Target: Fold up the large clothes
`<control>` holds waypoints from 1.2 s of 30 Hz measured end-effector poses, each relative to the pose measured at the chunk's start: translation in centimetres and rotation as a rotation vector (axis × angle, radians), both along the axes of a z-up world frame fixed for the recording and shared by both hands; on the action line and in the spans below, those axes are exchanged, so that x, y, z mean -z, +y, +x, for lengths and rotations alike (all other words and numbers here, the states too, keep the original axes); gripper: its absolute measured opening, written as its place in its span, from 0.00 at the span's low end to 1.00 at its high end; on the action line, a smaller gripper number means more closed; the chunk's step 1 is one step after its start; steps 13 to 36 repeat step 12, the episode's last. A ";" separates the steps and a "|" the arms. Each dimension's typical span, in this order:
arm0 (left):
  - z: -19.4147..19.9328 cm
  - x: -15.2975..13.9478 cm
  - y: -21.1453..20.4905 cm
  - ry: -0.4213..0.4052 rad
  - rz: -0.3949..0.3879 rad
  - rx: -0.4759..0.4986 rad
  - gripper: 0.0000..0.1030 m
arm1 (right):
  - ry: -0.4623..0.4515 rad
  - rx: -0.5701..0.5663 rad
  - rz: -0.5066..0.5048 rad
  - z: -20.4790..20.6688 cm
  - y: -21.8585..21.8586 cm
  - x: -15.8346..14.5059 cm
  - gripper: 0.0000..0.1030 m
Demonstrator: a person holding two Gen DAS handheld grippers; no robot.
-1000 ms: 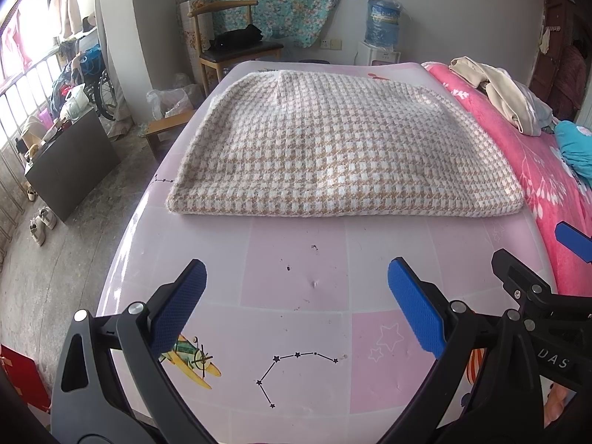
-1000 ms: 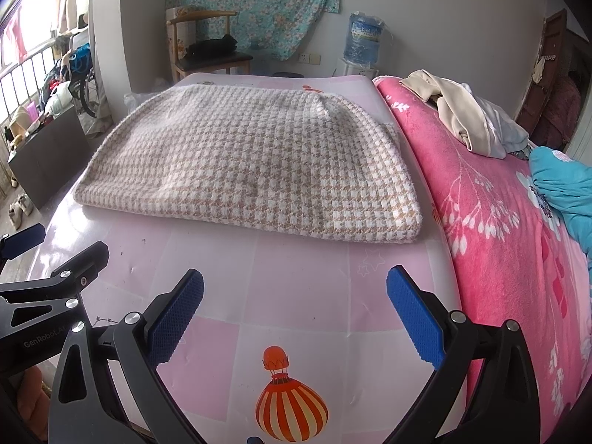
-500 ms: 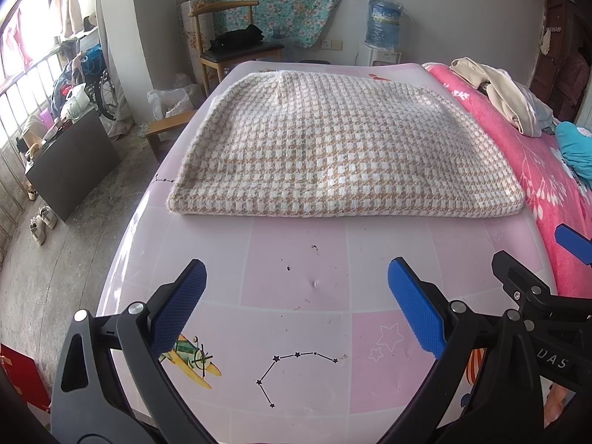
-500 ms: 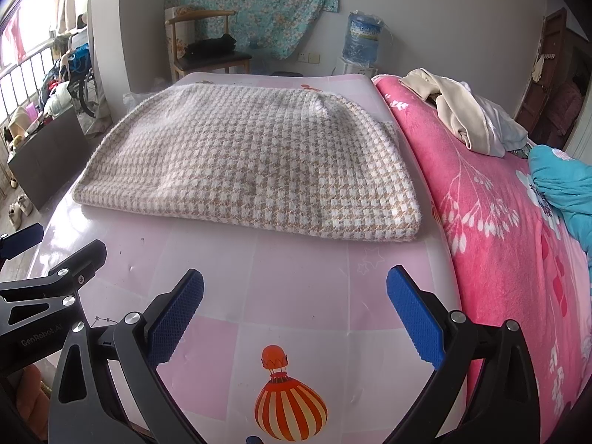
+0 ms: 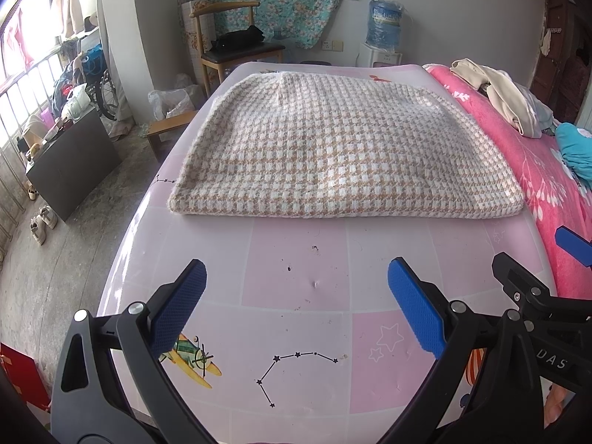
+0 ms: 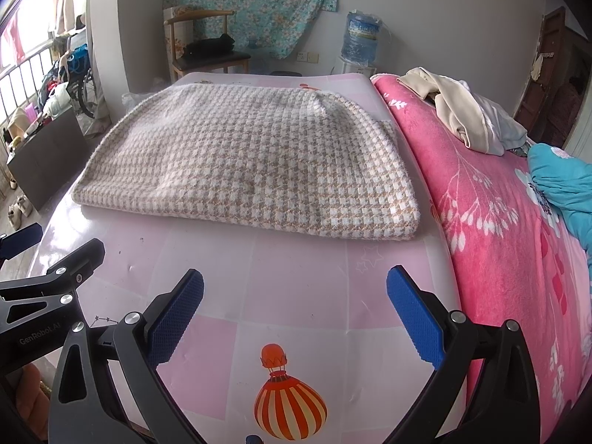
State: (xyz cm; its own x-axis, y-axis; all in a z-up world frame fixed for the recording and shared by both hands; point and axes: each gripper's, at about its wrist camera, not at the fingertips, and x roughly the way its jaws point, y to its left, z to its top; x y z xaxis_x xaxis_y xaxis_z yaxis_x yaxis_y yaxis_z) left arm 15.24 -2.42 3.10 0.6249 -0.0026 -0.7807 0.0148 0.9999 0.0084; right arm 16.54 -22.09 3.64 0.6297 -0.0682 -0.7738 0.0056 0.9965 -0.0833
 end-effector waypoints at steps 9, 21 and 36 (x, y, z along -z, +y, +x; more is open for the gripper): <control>0.0 0.0 0.1 0.000 0.001 0.002 0.92 | -0.001 0.002 0.001 -0.1 0.1 0.0 0.94; 0.0 0.0 0.0 0.000 0.001 0.001 0.92 | 0.000 0.002 0.000 -0.1 0.1 0.0 0.94; 0.0 0.0 0.0 0.000 0.001 0.001 0.92 | 0.000 0.002 0.000 -0.1 0.1 0.0 0.94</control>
